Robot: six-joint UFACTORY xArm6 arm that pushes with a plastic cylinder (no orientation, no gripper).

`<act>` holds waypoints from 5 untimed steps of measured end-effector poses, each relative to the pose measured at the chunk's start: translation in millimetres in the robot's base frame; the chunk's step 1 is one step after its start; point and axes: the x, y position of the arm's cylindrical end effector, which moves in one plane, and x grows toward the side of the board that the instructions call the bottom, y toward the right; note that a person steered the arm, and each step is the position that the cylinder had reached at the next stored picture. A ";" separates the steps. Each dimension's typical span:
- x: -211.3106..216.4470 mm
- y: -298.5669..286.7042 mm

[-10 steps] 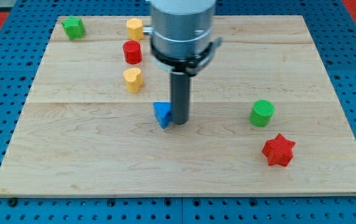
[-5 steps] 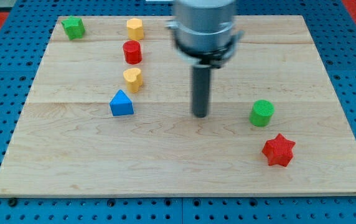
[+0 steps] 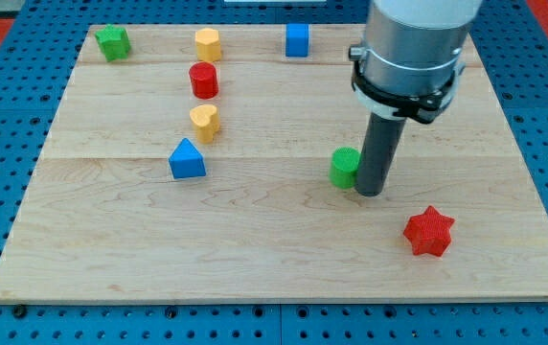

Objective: Move the green circle slightly left

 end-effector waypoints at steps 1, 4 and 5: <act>-16.7 31.5; -26.6 -51.9; -13.9 -99.1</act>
